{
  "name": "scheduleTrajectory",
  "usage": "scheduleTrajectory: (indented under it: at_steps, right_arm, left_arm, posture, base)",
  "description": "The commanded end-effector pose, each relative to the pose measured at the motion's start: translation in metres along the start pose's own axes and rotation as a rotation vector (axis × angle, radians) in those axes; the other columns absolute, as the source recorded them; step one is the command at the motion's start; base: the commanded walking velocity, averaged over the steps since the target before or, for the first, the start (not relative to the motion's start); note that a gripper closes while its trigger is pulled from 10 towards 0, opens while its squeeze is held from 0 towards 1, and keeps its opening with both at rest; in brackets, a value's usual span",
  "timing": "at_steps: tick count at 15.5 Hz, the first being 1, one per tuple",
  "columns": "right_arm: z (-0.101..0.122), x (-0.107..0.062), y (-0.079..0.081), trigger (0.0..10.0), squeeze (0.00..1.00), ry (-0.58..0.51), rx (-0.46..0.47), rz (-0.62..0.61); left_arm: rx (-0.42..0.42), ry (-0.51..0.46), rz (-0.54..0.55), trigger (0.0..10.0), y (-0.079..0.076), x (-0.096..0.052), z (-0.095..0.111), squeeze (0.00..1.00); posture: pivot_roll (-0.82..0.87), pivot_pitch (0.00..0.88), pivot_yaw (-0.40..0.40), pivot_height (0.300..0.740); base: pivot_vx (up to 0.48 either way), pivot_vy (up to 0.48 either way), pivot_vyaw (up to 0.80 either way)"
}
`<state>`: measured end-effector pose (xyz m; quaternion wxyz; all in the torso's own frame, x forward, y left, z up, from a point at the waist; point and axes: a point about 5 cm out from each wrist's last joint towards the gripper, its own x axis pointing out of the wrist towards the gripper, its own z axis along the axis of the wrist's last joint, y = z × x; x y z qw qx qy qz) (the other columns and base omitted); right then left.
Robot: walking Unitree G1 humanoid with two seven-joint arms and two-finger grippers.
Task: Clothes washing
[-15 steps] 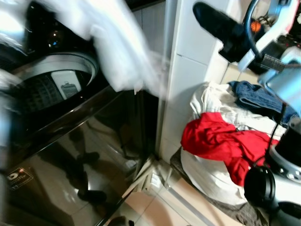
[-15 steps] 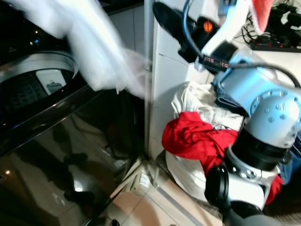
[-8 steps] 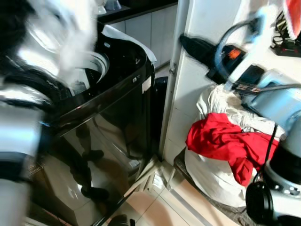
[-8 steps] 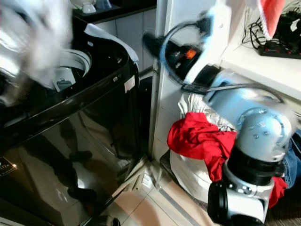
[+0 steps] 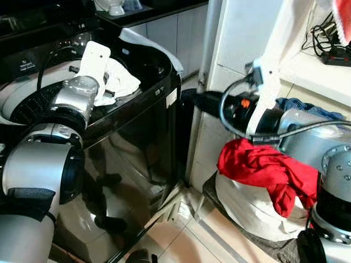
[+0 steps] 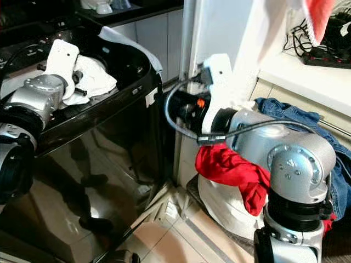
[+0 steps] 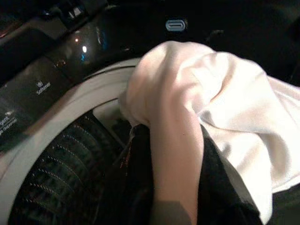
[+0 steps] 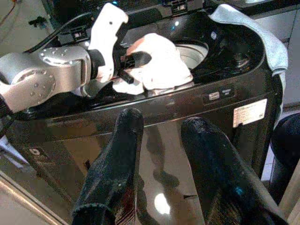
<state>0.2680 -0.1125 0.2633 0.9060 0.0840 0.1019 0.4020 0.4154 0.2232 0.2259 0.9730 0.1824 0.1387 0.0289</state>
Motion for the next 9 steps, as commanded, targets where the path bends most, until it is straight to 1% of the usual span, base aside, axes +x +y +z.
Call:
scheduleTrajectory:
  at_steps: [1, 2, 4, 7, 8, 9]
  right_arm:
    - [-0.001, -0.001, 0.004, 10.0, 0.0, 0.015, -0.015, 0.019]
    - [-0.001, -0.001, 0.004, 10.0, 0.0, 0.017, -0.016, 0.019]
    - [-0.002, -0.001, 0.003, 10.0, 0.0, 0.018, -0.013, 0.01]
    - [-0.002, -0.002, -0.001, 10.0, 0.0, 0.022, -0.01, -0.013]
    - [0.0, -0.004, -0.007, 10.0, 0.0, 0.009, -0.007, -0.061]
    - [0.003, -0.006, -0.02, 10.0, 0.0, -0.025, 0.007, -0.161]
  left_arm:
    - [-0.024, 0.0, -0.008, 10.0, 0.002, -0.001, 0.002, 1.0]
    - [-0.018, 0.011, -0.003, 10.0, 0.004, -0.002, 0.0, 1.0]
    - [-0.005, 0.03, 0.012, 10.0, 0.013, -0.006, -0.009, 1.0]
    - [0.012, 0.048, 0.021, 10.0, 0.029, -0.015, -0.016, 1.0]
    - [0.036, -0.004, 0.013, 10.0, 0.037, -0.023, -0.011, 1.0]
    - [0.038, -0.127, -0.051, 10.0, 0.036, -0.03, 0.0, 1.0]
  posture:
    - [0.03, 0.0, 0.026, 0.74]
    - [0.03, 0.0, 0.028, 0.74]
    - [0.04, 0.0, 0.026, 0.74]
    - [0.04, 0.0, 0.026, 0.74]
    - [0.03, 0.0, 0.026, 0.74]
    - [0.04, 0.0, 0.023, 0.74]
  base:
    - [0.0, 0.0, 0.0]
    - [0.0, 0.0, 0.0]
    - [0.0, 0.0, 0.0]
    - [0.0, 0.0, 0.0]
    - [0.0, 0.0, 0.0]
    - [0.0, 0.0, 0.0]
